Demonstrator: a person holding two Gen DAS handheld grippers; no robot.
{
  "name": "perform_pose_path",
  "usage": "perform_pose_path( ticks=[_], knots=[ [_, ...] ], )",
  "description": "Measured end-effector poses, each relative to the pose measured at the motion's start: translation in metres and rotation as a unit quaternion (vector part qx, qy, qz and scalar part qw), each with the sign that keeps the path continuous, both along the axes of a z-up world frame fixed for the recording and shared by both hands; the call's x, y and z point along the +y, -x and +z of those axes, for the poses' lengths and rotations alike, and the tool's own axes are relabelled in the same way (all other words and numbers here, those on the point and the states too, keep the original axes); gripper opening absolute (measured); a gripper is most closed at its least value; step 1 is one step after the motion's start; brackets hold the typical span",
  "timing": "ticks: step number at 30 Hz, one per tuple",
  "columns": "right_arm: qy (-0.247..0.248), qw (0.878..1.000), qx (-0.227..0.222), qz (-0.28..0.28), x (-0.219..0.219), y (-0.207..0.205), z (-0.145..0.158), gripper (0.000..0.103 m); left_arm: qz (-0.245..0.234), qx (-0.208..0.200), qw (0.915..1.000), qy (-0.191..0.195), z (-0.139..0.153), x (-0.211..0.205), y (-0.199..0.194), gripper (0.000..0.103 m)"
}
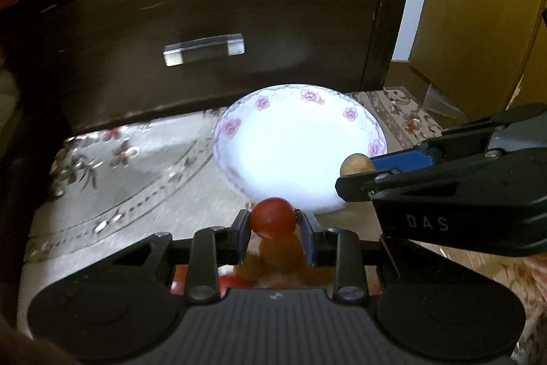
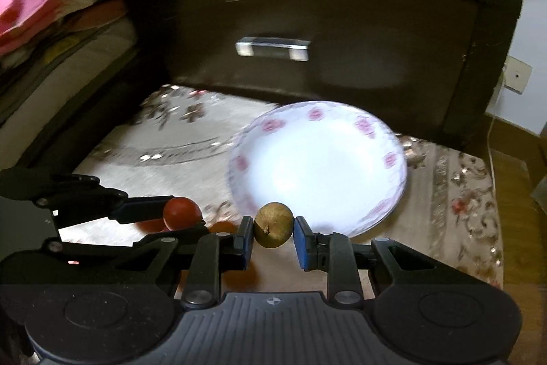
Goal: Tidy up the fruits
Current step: 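Carry the tomato and kiwi into the white bowl and open both tools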
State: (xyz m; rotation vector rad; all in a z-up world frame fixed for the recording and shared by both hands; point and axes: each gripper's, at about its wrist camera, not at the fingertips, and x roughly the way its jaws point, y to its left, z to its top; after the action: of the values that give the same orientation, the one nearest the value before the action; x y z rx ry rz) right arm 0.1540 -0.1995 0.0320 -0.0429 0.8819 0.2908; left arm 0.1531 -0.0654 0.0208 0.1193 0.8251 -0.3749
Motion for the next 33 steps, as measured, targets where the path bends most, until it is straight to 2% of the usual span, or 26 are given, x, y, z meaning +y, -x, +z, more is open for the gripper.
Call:
perform_pose_path(
  ticks=[12,33],
  knots=[
    [-0.005,1.000,0.015,-0.024,-0.018,-0.031,-0.019,0.022,-0.003,0.007,1.0000,0.001,-0.018,-0.010,-0.032,0.038],
    [-0.014,0.999,0.019,-0.043,-0.026,-0.040,-0.030,0.026,-0.010,0.000,0.9998,-0.015,-0.018,-0.018,-0.032,0.040]
  ],
)
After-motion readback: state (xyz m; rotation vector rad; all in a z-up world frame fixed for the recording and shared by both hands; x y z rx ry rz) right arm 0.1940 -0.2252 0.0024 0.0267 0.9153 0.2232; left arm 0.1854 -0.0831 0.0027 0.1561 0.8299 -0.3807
